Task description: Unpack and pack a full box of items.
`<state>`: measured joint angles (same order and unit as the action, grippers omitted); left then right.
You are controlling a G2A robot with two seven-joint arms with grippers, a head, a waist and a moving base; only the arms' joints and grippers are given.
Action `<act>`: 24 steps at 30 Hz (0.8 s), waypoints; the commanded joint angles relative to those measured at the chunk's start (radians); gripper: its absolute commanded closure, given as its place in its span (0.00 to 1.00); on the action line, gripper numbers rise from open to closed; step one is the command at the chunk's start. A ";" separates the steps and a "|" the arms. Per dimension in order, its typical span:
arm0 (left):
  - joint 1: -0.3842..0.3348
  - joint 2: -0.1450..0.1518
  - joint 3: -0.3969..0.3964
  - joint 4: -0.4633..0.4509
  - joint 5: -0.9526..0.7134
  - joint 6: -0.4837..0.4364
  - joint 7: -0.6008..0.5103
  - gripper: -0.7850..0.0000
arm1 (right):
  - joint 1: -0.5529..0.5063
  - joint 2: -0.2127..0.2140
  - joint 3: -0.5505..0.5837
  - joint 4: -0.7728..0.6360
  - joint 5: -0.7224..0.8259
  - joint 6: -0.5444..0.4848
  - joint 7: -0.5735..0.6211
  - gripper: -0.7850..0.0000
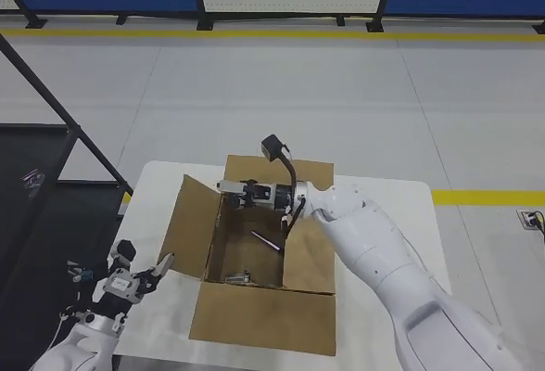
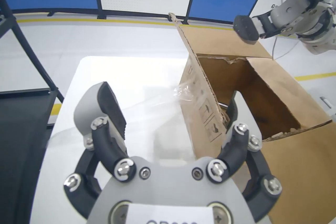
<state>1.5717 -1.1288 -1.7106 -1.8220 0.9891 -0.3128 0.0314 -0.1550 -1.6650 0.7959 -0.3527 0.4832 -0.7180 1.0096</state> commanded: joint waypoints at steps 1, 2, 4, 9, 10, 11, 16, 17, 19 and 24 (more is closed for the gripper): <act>0.007 0.001 -0.015 0.023 -0.002 -0.006 -0.001 0.00 | -0.007 0.019 0.028 0.004 0.005 -0.041 -0.010 0.00; 0.007 0.002 -0.019 0.036 0.001 -0.008 -0.005 0.00 | -0.012 0.029 0.041 0.003 0.011 -0.055 -0.011 0.00; -0.001 0.003 -0.024 0.069 0.032 0.002 -0.009 0.00 | -0.025 0.048 0.065 -0.003 0.013 -0.080 -0.017 0.00; -0.045 0.002 0.002 0.173 0.065 0.004 -0.022 0.00 | -0.063 0.091 0.117 -0.048 0.004 -0.095 -0.032 0.00; -0.055 0.002 0.007 0.192 0.066 0.000 -0.027 0.00 | -0.072 0.099 0.125 -0.063 -0.001 -0.094 -0.035 0.00; -0.064 0.003 0.009 0.209 0.074 -0.001 -0.031 0.00 | -0.081 0.107 0.133 -0.079 -0.006 -0.091 -0.036 0.00; -0.090 0.004 0.015 0.260 0.093 -0.012 -0.030 0.00 | -0.128 0.143 0.180 -0.164 -0.010 -0.052 -0.010 0.00; -0.089 0.005 0.013 0.263 0.095 -0.017 -0.026 0.00 | -0.136 0.149 0.188 -0.180 -0.013 -0.043 -0.008 0.00; -0.084 0.006 0.005 0.262 0.101 -0.024 -0.017 0.00 | -0.155 0.161 0.205 -0.211 -0.017 -0.028 -0.005 0.00; -0.055 0.006 -0.025 0.200 0.070 -0.036 0.020 0.00 | -0.198 0.186 0.240 -0.287 -0.040 0.005 -0.011 0.00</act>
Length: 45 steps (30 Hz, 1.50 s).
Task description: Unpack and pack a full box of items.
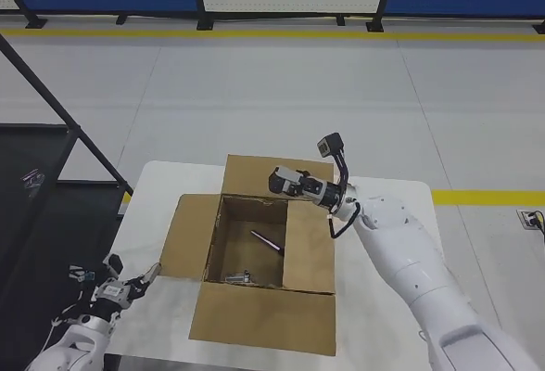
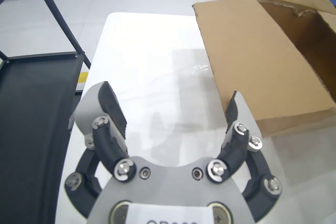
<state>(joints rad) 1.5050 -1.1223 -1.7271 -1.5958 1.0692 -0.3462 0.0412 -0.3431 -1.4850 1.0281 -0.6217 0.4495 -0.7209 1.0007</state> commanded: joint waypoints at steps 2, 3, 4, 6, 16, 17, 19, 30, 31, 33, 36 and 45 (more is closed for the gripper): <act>0.036 0.000 -0.023 -0.078 -0.023 -0.011 0.026 0.00 | -0.025 0.015 0.022 -0.046 -0.022 0.021 -0.008 0.00; 0.049 0.000 -0.032 -0.107 -0.028 -0.013 0.034 0.00 | -0.033 0.020 0.028 -0.061 -0.032 0.027 -0.012 0.00; 0.062 0.000 -0.041 -0.139 -0.034 -0.012 0.043 0.00 | -0.042 0.025 0.035 -0.077 -0.044 0.033 -0.015 0.00; 0.091 -0.001 -0.057 -0.205 -0.055 -0.021 0.056 0.00 | -0.062 0.036 0.048 -0.115 -0.072 0.040 -0.026 0.00; 0.238 -0.004 -0.096 -0.499 -0.176 -0.116 0.044 0.00 | -0.297 0.111 0.185 -0.483 -0.220 0.005 -0.045 0.00; 0.246 -0.004 -0.091 -0.518 -0.195 -0.139 0.024 0.00 | -0.334 0.120 0.207 -0.532 -0.230 -0.002 -0.044 0.00; 0.247 -0.002 -0.074 -0.555 -0.217 -0.169 -0.029 0.00 | -0.409 0.137 0.256 -0.623 -0.242 -0.012 -0.045 0.00; 0.034 -0.008 0.239 -0.533 -0.062 -0.050 -0.307 0.00 | -0.567 0.173 0.376 -0.794 -0.282 0.039 -0.051 0.00; 0.034 -0.008 0.239 -0.533 -0.062 -0.050 -0.307 0.00 | -0.567 0.173 0.376 -0.794 -0.282 0.039 -0.051 0.00; 0.034 -0.008 0.239 -0.533 -0.062 -0.050 -0.307 0.00 | -0.567 0.173 0.376 -0.794 -0.282 0.039 -0.051 0.00; 0.034 -0.008 0.239 -0.533 -0.062 -0.050 -0.307 0.00 | -0.567 0.173 0.376 -0.794 -0.282 0.039 -0.051 0.00; -0.009 -0.013 0.275 -0.465 -0.238 -0.040 -0.383 0.00 | -0.594 0.187 0.410 -0.838 -0.260 -0.017 -0.034 0.00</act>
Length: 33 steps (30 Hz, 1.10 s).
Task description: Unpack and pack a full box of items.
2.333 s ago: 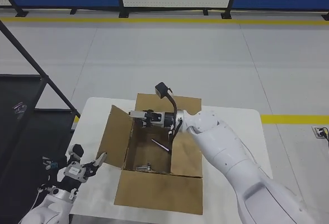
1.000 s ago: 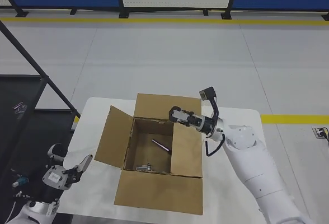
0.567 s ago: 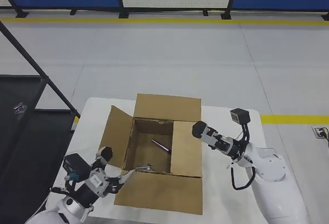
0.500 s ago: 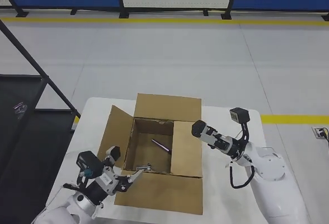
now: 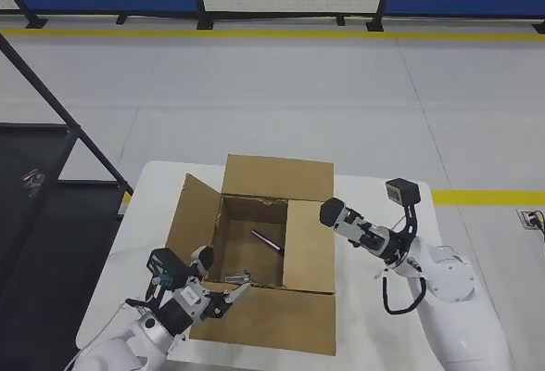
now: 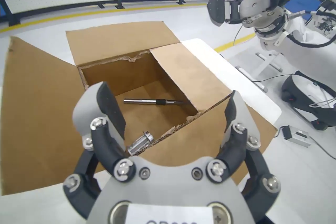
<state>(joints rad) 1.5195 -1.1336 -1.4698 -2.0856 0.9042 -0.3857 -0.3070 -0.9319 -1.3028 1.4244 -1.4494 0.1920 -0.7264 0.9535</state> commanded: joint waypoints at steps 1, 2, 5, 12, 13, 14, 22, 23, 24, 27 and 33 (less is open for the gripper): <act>-0.052 -0.003 0.036 0.050 -0.139 -0.002 -0.074 0.00 | -0.014 0.010 0.027 -0.023 -0.006 -0.020 0.024 0.00; -0.084 -0.004 0.053 0.077 -0.203 -0.005 -0.123 0.00 | -0.025 0.014 0.041 -0.038 -0.007 -0.026 0.028 0.00; -0.207 -0.010 0.120 0.168 -0.329 0.021 -0.266 0.00 | -0.077 0.029 0.098 -0.095 -0.011 -0.049 0.039 0.00; -0.487 -0.046 0.304 0.409 -0.487 0.164 -0.426 0.00 | -0.264 0.061 0.262 -0.225 0.003 -0.096 0.010 0.00; -0.523 -0.052 0.329 0.443 -0.508 0.179 -0.439 0.00 | -0.290 0.064 0.282 -0.241 0.008 -0.102 0.004 0.00; -0.554 -0.059 0.355 0.475 -0.535 0.191 -0.455 0.00 | -0.315 0.067 0.298 -0.255 0.014 -0.109 -0.004 0.00; -0.716 -0.112 0.511 0.676 -0.641 0.207 -0.449 0.00 | -0.433 0.086 0.374 -0.307 0.052 -0.152 -0.037 0.00; -0.727 -0.117 0.523 0.689 -0.643 0.204 -0.439 0.00 | -0.437 0.088 0.377 -0.309 0.056 -0.153 -0.037 0.00; -0.736 -0.121 0.532 0.695 -0.647 0.198 -0.429 0.00 | -0.440 0.090 0.378 -0.309 0.060 -0.154 -0.037 0.00; -0.742 -0.128 0.542 0.690 -0.669 0.155 -0.406 0.00 | -0.437 0.096 0.378 -0.302 0.067 -0.153 -0.037 0.00; -0.720 -0.123 0.520 0.629 -0.667 0.109 -0.393 0.00 | -0.412 0.109 0.359 -0.283 0.082 -0.147 -0.017 0.00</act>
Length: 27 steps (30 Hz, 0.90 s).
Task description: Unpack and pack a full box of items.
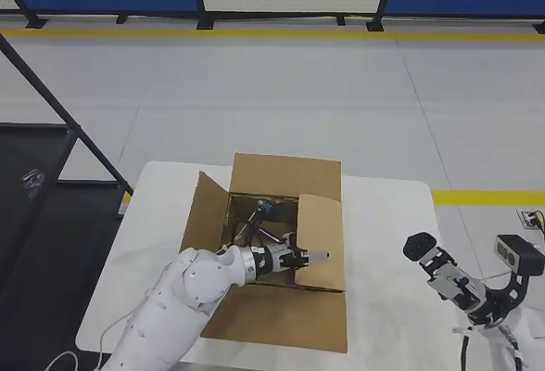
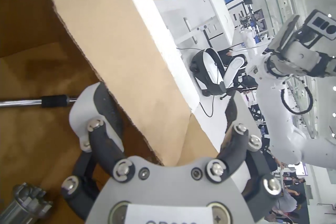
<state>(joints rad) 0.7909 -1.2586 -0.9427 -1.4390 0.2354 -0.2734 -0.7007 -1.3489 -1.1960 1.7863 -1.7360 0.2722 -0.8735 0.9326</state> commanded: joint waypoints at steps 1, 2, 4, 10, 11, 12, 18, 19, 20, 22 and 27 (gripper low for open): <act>0.016 0.003 -0.012 -0.036 0.000 -0.006 0.004 0.00 | 0.010 0.005 -0.006 0.008 0.005 0.002 0.007 0.00; 0.023 0.005 -0.016 -0.051 0.000 -0.007 0.004 0.00 | 0.015 0.007 -0.008 0.012 0.008 0.003 0.010 0.00; 0.034 0.006 -0.022 -0.077 0.008 -0.005 0.009 0.00 | 0.024 0.011 -0.011 0.021 0.014 0.005 0.015 0.00; 0.028 -0.004 0.012 -0.120 0.051 0.011 0.051 0.00 | 0.034 0.024 -0.006 0.029 0.030 0.000 0.014 0.00; 0.025 -0.007 0.023 -0.123 0.056 0.011 0.066 0.00 | 0.028 0.026 0.000 0.029 0.036 -0.009 0.005 0.00; 0.022 -0.011 0.033 -0.127 0.058 0.012 0.084 0.00 | 0.021 0.028 0.008 0.026 0.040 -0.020 -0.006 0.00; -0.008 -0.041 0.119 -0.122 0.163 0.043 0.215 0.00 | -0.052 0.039 0.063 0.003 0.058 -0.096 -0.082 0.00; -0.012 -0.048 0.139 -0.118 0.178 0.045 0.234 0.00 | -0.066 0.040 0.072 -0.002 0.057 -0.107 -0.093 0.00; -0.017 -0.055 0.155 -0.112 0.184 0.045 0.255 0.00 | -0.078 0.042 0.079 -0.006 0.055 -0.115 -0.102 0.00; -0.031 -0.068 0.187 -0.091 0.194 0.041 0.280 0.00 | -0.099 0.045 0.089 -0.013 0.056 -0.127 -0.113 0.00; -0.083 -0.108 0.262 -0.021 0.190 0.043 0.309 0.00 | -0.124 0.053 0.096 -0.020 0.056 -0.139 -0.127 0.00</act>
<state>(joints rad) 0.7224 -1.3563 -0.7003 -1.4801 0.4285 -0.2312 -0.3941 -1.4699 -1.1449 1.8826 -1.7553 0.3277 -1.0117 0.8080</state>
